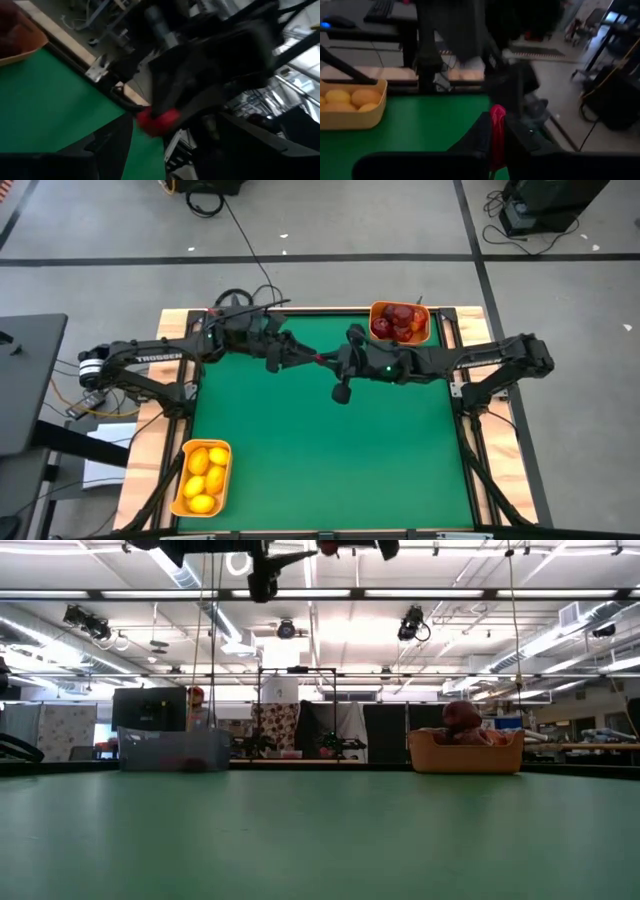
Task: Sort produce into baskets
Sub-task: Put the red chili pepper into the black bin
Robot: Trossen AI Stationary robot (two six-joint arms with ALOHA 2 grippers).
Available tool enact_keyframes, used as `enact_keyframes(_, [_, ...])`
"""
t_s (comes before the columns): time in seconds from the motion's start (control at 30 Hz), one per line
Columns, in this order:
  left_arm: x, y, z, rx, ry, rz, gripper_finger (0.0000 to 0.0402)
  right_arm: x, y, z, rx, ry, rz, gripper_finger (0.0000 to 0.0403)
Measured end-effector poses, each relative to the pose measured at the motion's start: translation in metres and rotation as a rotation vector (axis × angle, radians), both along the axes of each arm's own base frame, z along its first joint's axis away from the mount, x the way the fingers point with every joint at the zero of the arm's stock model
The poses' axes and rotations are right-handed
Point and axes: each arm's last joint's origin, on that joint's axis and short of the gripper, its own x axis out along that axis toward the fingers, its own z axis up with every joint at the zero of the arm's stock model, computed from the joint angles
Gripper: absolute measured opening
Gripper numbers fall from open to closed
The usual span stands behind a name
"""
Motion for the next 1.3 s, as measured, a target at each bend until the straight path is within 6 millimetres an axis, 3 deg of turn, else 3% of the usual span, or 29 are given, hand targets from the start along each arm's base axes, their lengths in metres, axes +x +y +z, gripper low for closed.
enact_keyframes(0.3, [0.001, 0.002, -0.005, 0.031, 0.037, 0.052, 0.0287, -0.001, -0.003, 0.008, -0.045, -0.04, 0.032, 0.0042])
enact_keyframes(0.7, [0.001, 0.003, 0.003, 0.07, -0.046, 0.087, 0.0201, 0.002, -0.013, 0.01, -0.087, -0.065, 0.063, 0.0042])
enact_keyframes(1.3, [0.001, -0.001, 0.006, 0.053, -0.073, 0.038, 0.0189, 0.011, -0.02, 0.009, -0.198, -0.099, 0.112, 0.0056])
